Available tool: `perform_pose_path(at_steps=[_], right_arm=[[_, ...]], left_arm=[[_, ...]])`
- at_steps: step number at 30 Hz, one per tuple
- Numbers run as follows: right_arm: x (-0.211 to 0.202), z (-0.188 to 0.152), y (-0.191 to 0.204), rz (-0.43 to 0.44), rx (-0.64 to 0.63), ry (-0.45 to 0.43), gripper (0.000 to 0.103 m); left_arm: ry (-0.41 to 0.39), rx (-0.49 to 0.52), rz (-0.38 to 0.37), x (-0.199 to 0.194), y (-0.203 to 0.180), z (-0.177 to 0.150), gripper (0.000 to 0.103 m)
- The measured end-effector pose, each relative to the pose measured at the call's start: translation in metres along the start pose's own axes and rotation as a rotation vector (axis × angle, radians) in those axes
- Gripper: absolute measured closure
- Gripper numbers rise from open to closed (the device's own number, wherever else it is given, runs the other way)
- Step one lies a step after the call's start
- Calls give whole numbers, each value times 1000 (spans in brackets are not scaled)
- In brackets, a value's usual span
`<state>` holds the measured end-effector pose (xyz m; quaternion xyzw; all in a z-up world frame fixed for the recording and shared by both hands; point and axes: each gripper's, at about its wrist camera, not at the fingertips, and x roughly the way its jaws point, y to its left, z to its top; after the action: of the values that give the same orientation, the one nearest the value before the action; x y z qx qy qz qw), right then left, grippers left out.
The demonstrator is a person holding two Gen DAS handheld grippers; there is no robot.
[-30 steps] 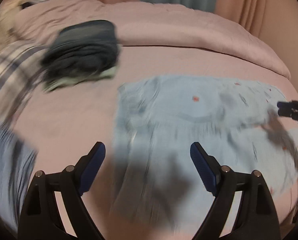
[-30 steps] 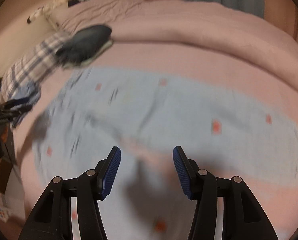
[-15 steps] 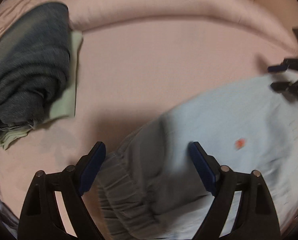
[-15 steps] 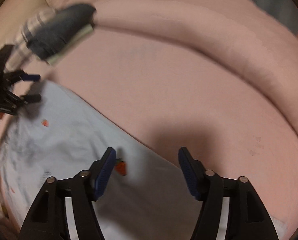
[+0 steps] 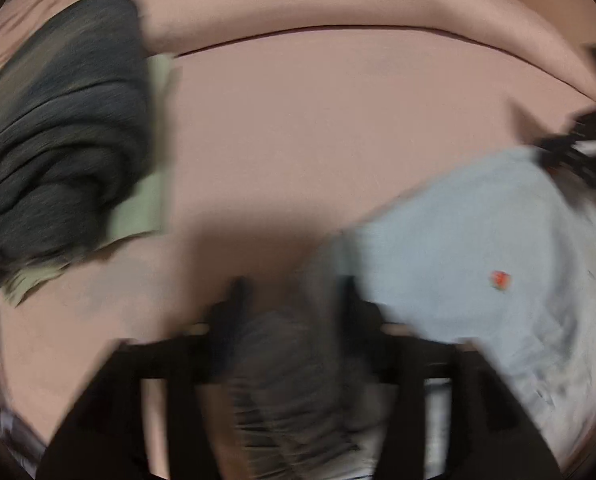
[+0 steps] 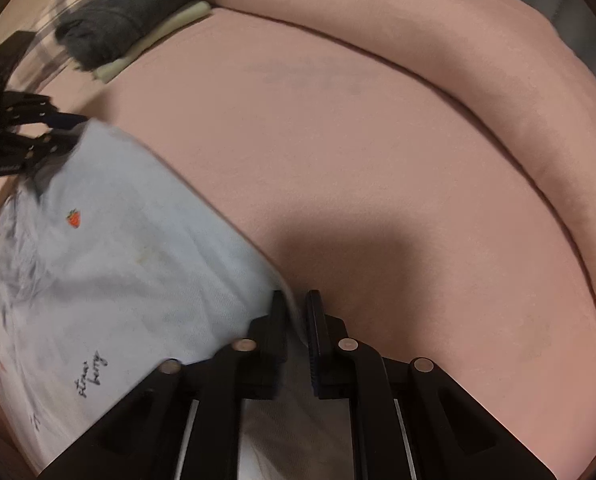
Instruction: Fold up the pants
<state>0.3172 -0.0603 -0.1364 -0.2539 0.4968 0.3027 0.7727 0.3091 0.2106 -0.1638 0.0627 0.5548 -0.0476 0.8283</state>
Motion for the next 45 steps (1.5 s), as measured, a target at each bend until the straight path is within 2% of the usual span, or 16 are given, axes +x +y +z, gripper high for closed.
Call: perform_pose_path(at_steps=[1, 3, 4, 6, 8, 9, 12, 17, 22, 26, 29, 31, 35, 38, 42, 45], right_arm=[[-4, -1, 0, -23, 9, 1, 75], [-8, -6, -6, -23, 48, 10, 58], [-3, -11, -10, -15, 90, 43, 58], [-3, -17, -11, -11, 112, 37, 58], [-6, -20, -5, -2, 123, 30, 69], [-9, -22, -2, 10, 114, 23, 87], [-14, -27, 5, -52, 53, 13, 93], [-59, -34, 22, -125, 59, -107, 94], [-121, -68, 61, -260, -2, -247, 94], [-167, -104, 76, -331, -60, -337, 94], [-188, -135, 114, -413, -158, -371, 94], [-187, -154, 153, -397, -216, -369, 94], [-184, -206, 202, -329, -301, -338, 95], [-150, -222, 224, -280, -351, -258, 95], [-117, -232, 231, -255, -375, -189, 95], [-121, -229, 229, -247, -359, -197, 95]], left_arm=[[5, -37, 0, 1, 6, 0, 20], [32, -48, -43, 6, 10, -4, 20], [23, -29, -41, 6, 7, -6, 21], [11, -9, -60, 3, 0, -7, 35], [0, 1, -64, -2, -10, -6, 54], [-4, 16, -63, -5, -14, -5, 58], [-39, 46, -23, -19, -27, -7, 63], [-158, 74, 67, -55, -40, -18, 65], [-311, 145, 148, -113, -47, -63, 65], [-451, 201, 223, -157, -47, -111, 67], [-532, 246, 278, -172, -48, -145, 68], [-557, 274, 295, -175, -52, -181, 68], [-536, 316, 325, -162, -55, -223, 68], [-461, 325, 342, -132, -50, -242, 68], [-443, 314, 355, -117, -53, -259, 70], [-466, 267, 321, -128, -51, -264, 70]])
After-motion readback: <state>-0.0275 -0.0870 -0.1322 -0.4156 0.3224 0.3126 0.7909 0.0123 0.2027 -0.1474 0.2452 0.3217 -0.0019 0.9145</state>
